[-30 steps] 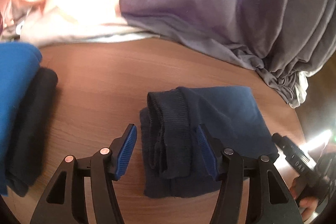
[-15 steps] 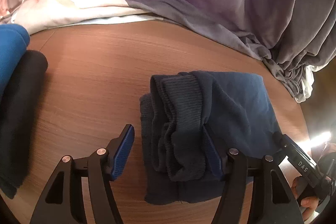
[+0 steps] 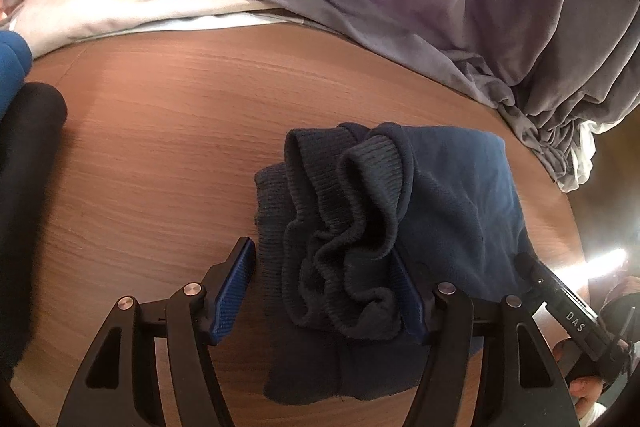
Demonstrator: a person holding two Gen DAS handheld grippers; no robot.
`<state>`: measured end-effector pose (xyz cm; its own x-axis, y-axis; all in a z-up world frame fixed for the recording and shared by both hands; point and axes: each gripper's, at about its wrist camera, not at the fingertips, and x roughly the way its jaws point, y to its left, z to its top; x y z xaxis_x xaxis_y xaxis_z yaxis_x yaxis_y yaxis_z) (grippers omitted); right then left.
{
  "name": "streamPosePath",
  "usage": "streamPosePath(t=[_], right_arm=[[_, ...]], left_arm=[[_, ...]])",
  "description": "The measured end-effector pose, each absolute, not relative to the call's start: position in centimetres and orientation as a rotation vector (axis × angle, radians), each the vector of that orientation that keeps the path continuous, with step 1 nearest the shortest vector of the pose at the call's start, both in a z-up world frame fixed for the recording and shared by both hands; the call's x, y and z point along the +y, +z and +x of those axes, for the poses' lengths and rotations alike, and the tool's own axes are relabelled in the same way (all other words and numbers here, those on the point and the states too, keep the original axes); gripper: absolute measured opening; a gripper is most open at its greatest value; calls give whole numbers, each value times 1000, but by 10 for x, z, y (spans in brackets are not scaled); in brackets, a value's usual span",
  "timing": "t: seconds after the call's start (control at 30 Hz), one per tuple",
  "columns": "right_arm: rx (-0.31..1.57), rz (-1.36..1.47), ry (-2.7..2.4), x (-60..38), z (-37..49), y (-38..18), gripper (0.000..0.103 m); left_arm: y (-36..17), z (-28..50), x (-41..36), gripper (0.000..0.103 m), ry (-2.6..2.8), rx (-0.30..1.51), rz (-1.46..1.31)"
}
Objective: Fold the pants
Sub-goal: 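Reposition both tools over the folded sweatpants and close them on its edge, then lift the folded sweatpants with both tools and carry them onto the blue clothes stack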
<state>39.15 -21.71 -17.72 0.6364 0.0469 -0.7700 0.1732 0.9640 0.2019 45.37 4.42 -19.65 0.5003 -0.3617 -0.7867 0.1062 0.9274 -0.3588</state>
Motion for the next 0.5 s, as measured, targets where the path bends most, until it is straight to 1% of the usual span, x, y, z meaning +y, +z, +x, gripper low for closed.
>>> streamPosePath(t=[0.03,0.1,0.17,0.23,0.3,0.37,0.43,0.5], right_arm=[[882,270,-72,-217,392,-178,62],[881,277,-62,-218,392,-178,57],[879,278,-52,-217,393,-179,55],[876,277,-43,-215,393,-179,52],[874,281,-27,-213,393,-180,44],[872,275,-24,-211,393,-179,41],[870,261,-19,-209,393,-178,36],[864,238,-18,-206,392,-176,27]], left_arm=[[-197,453,43,63,-290,1006,-277],[-197,452,43,60,-305,996,-288],[-198,450,44,58,-310,984,-291],[-199,449,45,55,-324,966,-309],[-201,446,48,52,-341,945,-330],[-201,446,50,50,-353,940,-349],[-200,445,52,44,-363,936,-366],[-197,444,53,41,-366,935,-378]])
